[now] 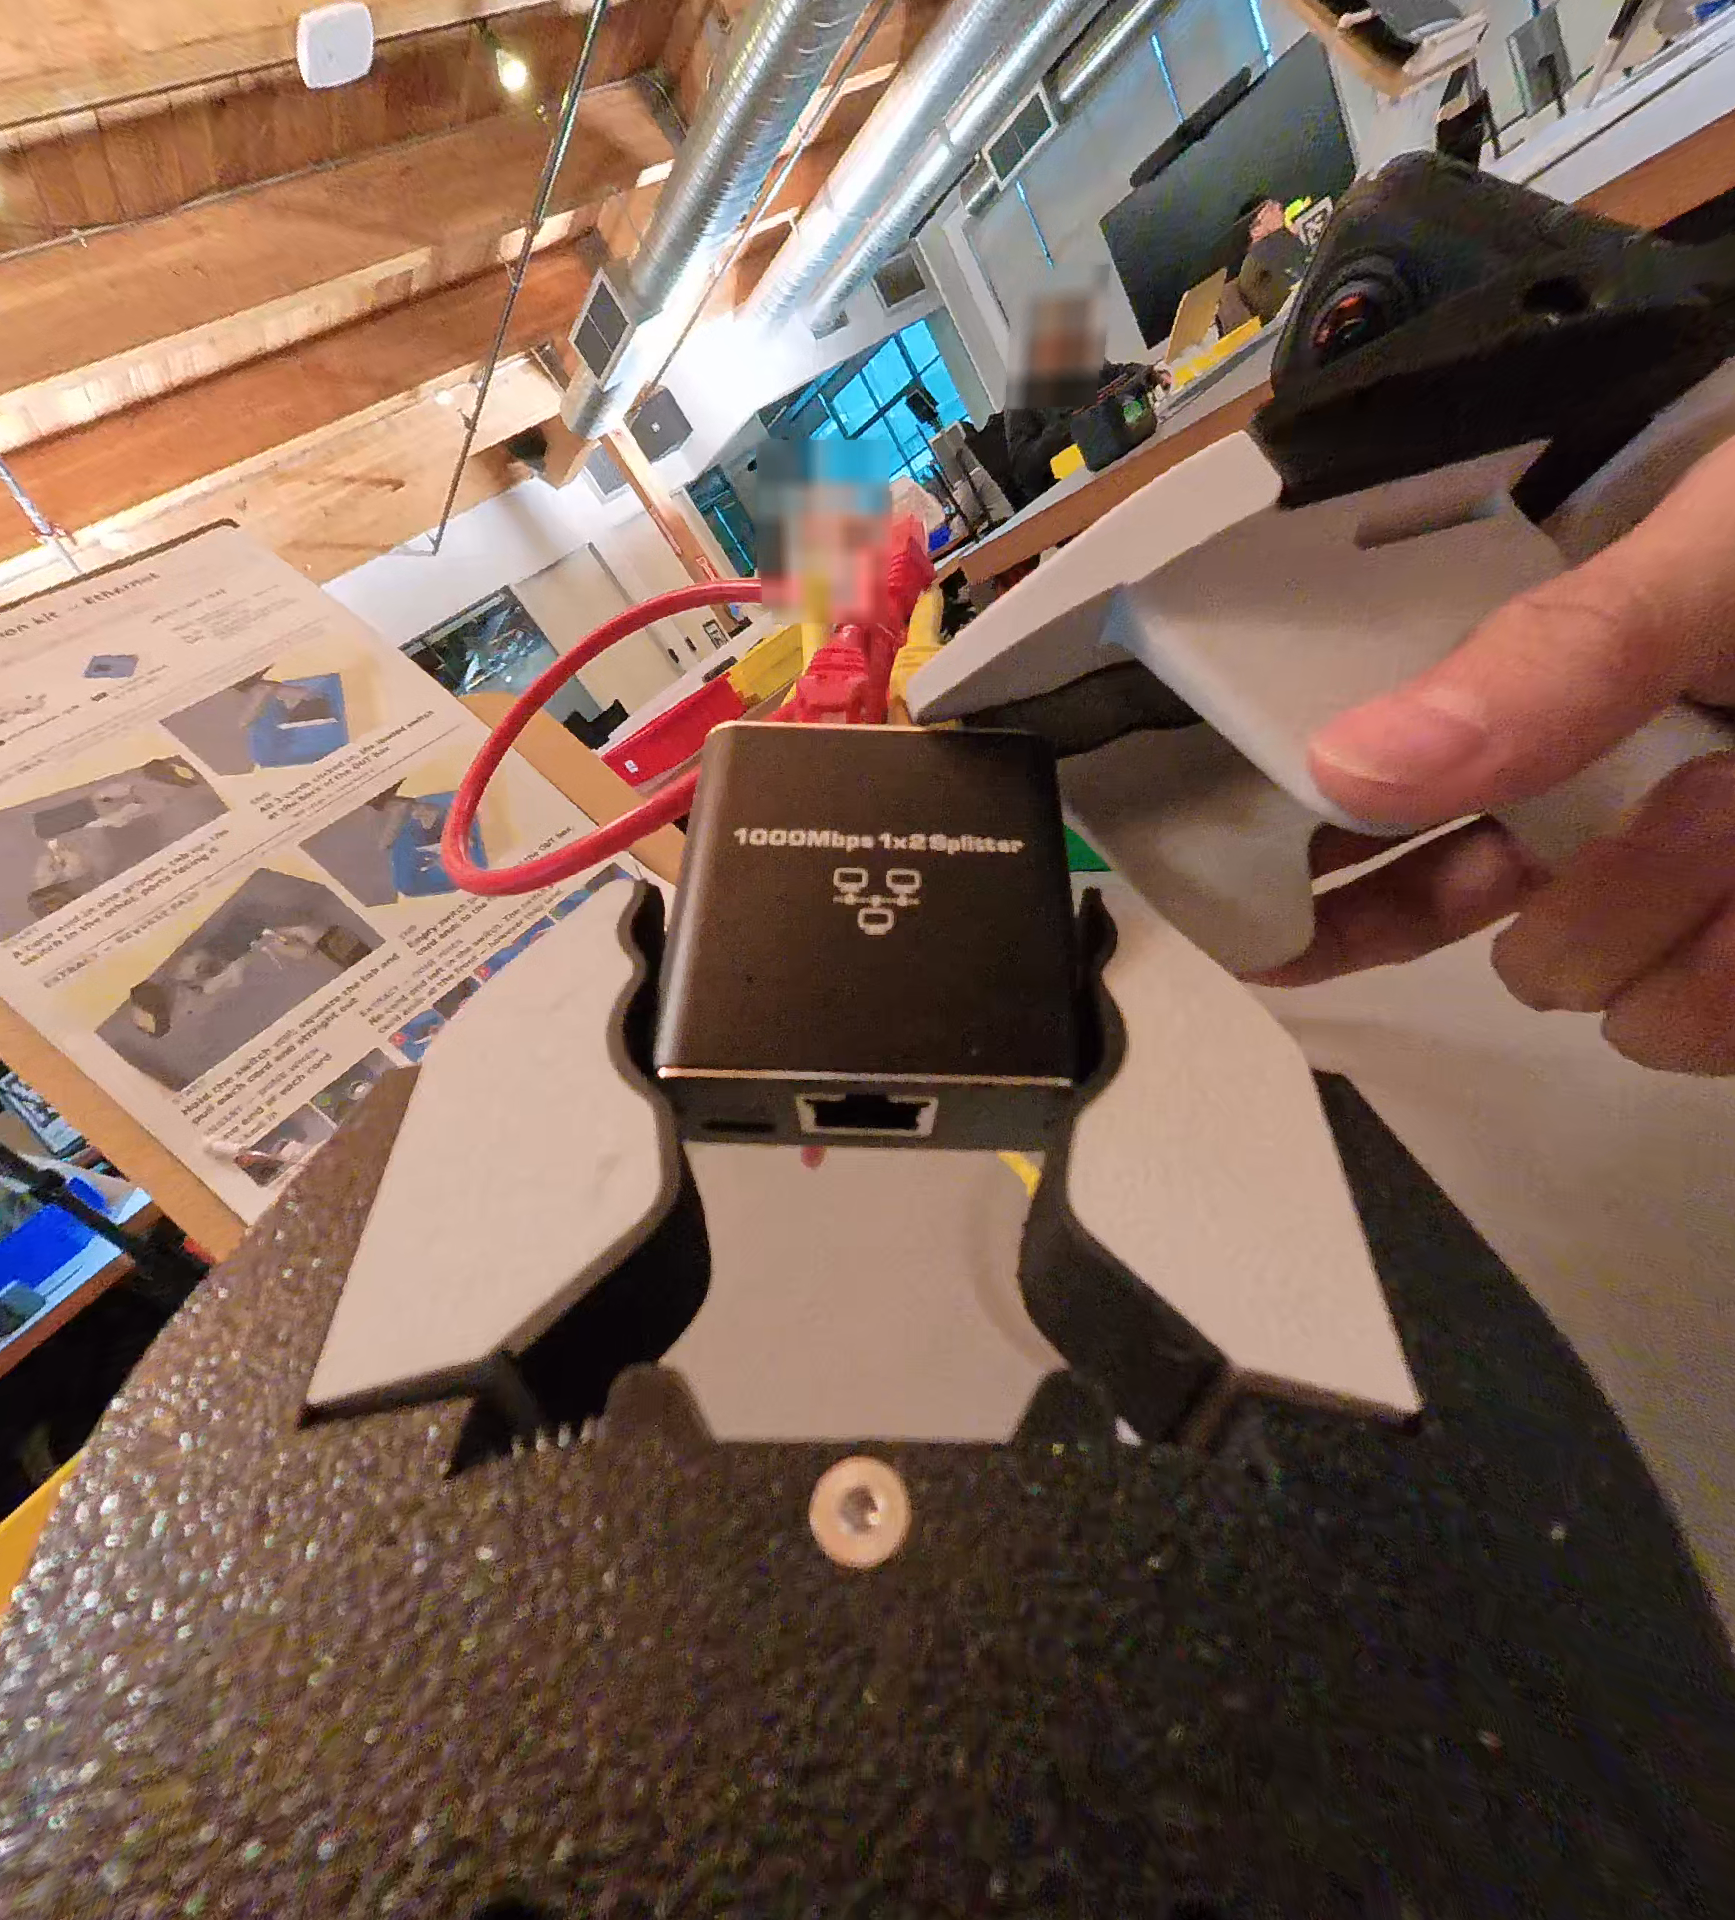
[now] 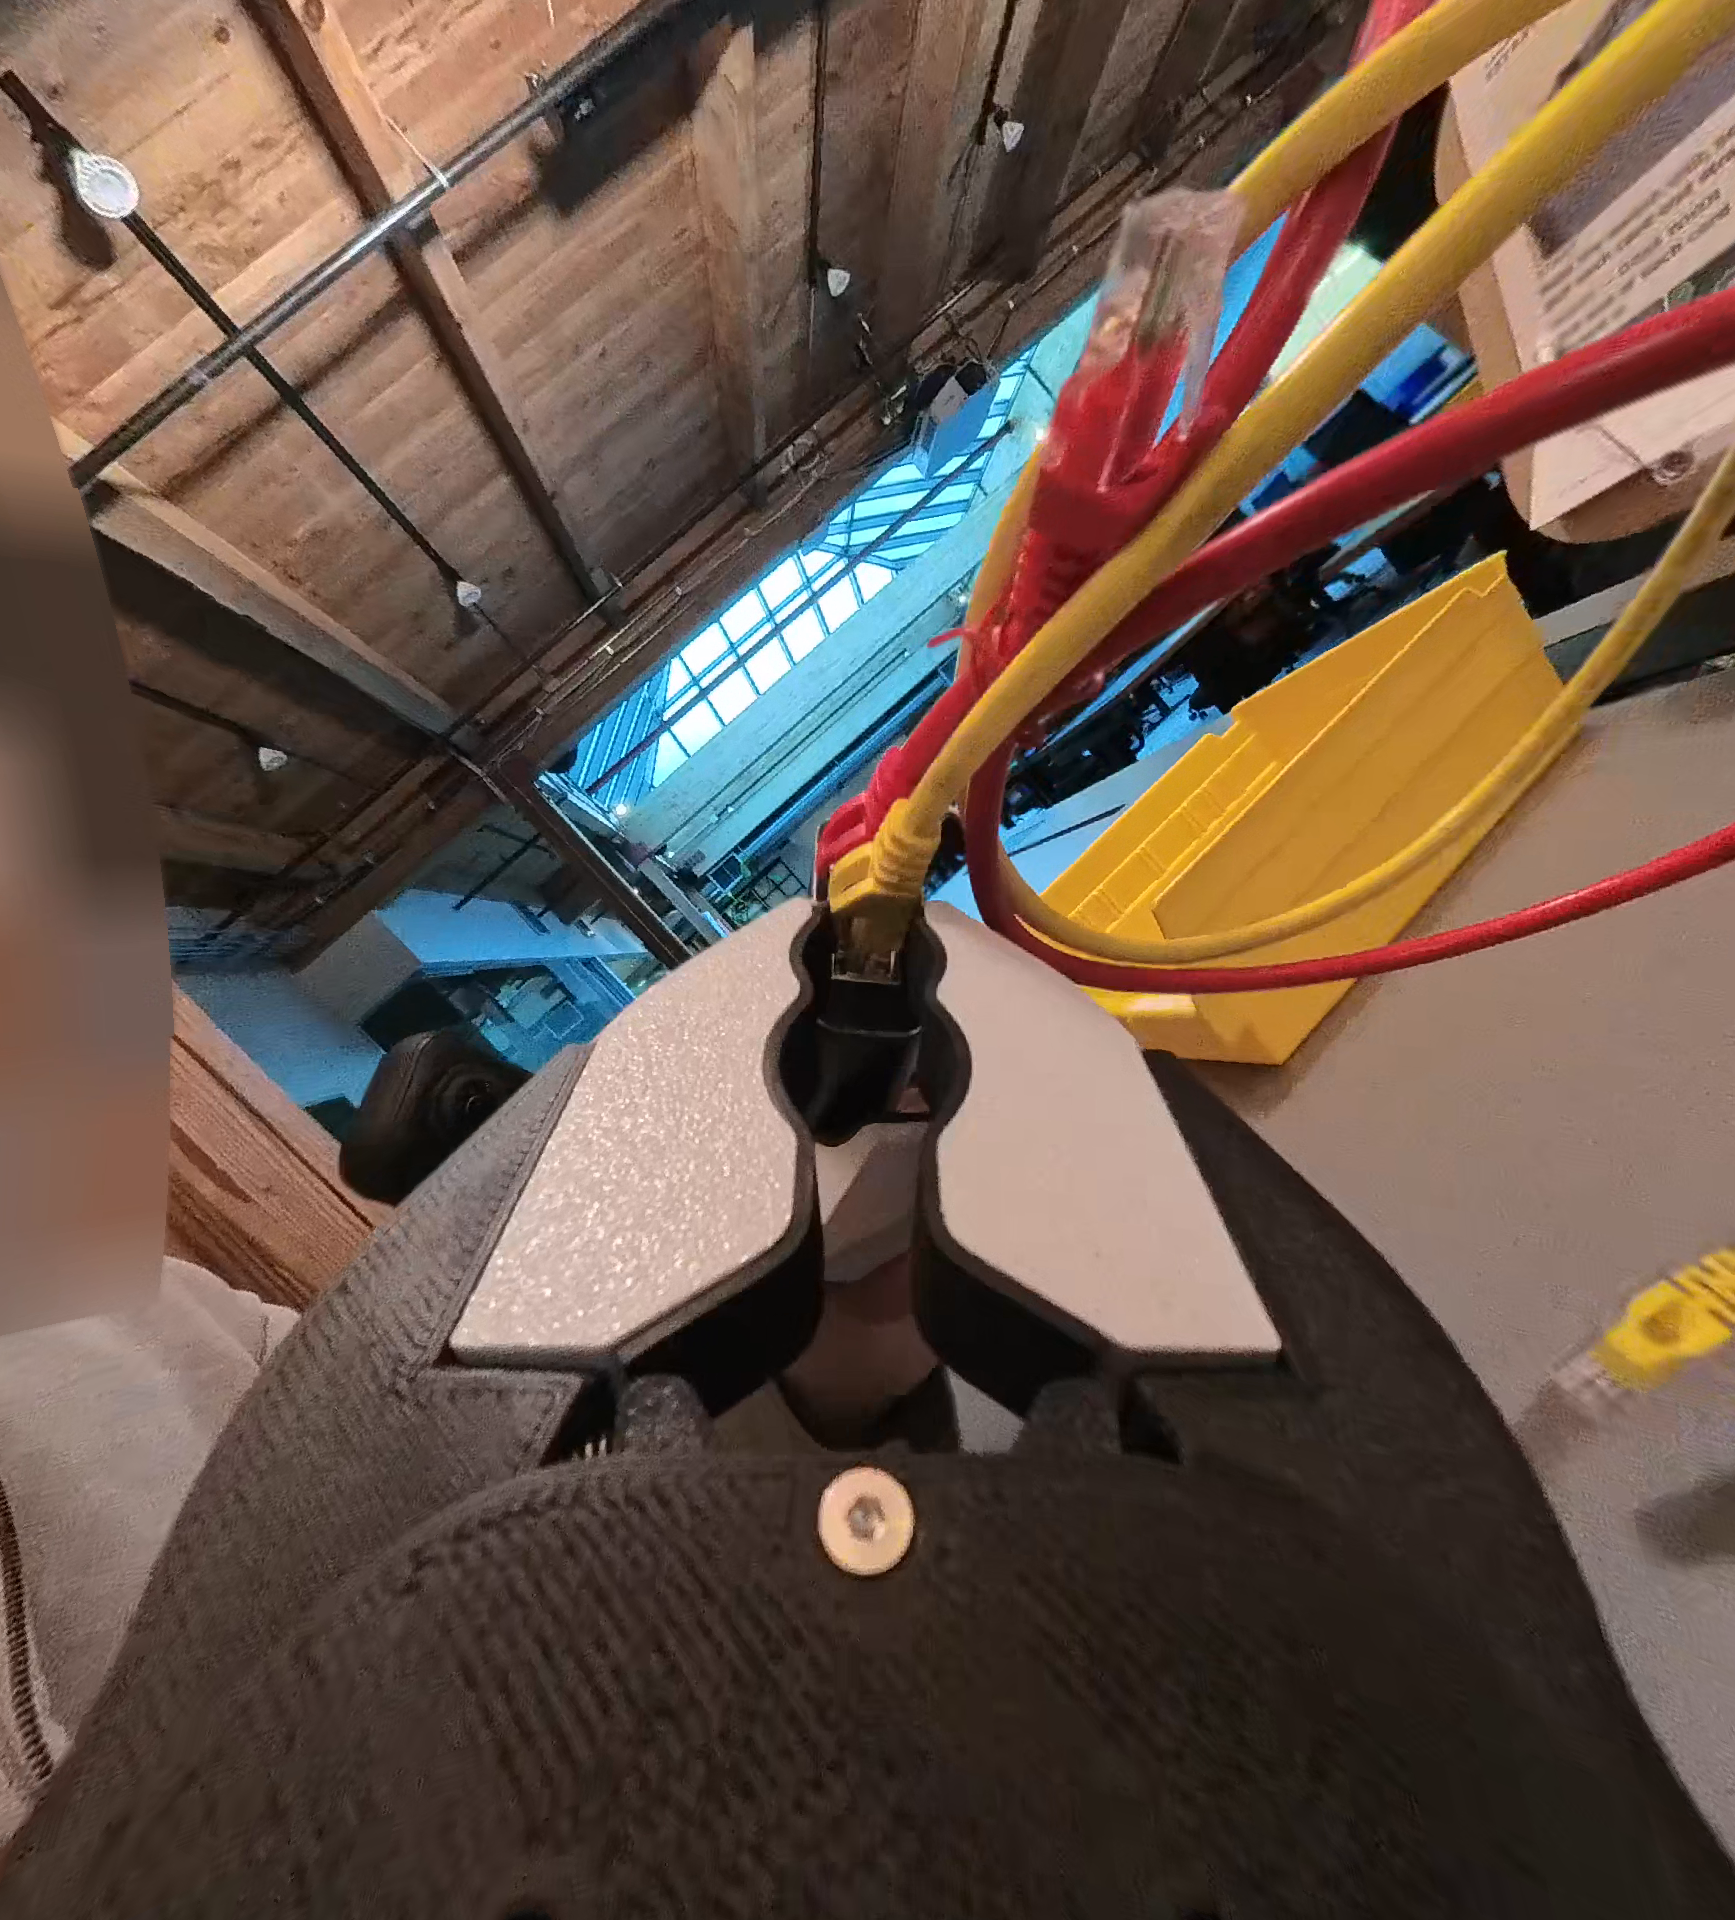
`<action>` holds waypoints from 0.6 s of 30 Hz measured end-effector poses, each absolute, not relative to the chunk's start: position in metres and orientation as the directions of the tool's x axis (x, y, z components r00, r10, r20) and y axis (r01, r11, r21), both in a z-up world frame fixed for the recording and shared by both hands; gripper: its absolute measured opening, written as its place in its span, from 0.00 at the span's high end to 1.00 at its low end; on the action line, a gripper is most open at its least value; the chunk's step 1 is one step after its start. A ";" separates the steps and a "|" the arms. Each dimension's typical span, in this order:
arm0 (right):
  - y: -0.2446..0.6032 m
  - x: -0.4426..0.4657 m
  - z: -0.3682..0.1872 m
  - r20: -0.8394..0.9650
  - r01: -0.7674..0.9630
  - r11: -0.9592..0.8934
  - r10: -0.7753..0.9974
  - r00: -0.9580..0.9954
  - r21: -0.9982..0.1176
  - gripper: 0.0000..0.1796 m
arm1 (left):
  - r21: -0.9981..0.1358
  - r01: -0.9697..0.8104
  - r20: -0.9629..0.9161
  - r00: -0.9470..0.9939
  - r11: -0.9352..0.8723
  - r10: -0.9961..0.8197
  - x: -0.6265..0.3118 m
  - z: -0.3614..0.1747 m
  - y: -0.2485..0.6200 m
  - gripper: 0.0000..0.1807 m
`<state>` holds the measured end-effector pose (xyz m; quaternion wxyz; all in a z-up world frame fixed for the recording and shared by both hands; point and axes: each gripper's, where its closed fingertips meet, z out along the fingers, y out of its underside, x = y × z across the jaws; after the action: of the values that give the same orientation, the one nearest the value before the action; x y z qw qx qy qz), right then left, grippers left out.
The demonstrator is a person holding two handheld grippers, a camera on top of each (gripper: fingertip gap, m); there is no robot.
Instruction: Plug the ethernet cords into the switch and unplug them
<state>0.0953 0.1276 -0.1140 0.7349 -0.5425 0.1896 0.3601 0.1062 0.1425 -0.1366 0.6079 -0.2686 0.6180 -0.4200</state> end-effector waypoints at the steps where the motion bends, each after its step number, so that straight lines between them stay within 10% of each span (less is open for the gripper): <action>1: 0.128 0.096 -0.114 -0.670 -0.735 0.156 0.323 0.669 -0.660 0.92 | -0.838 0.176 -0.538 -0.105 0.517 -0.837 0.106 -0.136 0.143 0.59; 18: 0.133 0.097 -0.118 -0.685 -0.749 0.161 0.318 0.656 -0.643 0.92 | -0.831 0.171 -0.548 -0.092 0.529 -0.831 0.106 -0.138 0.146 0.59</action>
<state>0.0975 0.1333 -0.1180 0.7349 -0.5366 0.2009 0.3628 0.1061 0.1462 -0.1379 0.6186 -0.2671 0.6181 -0.4049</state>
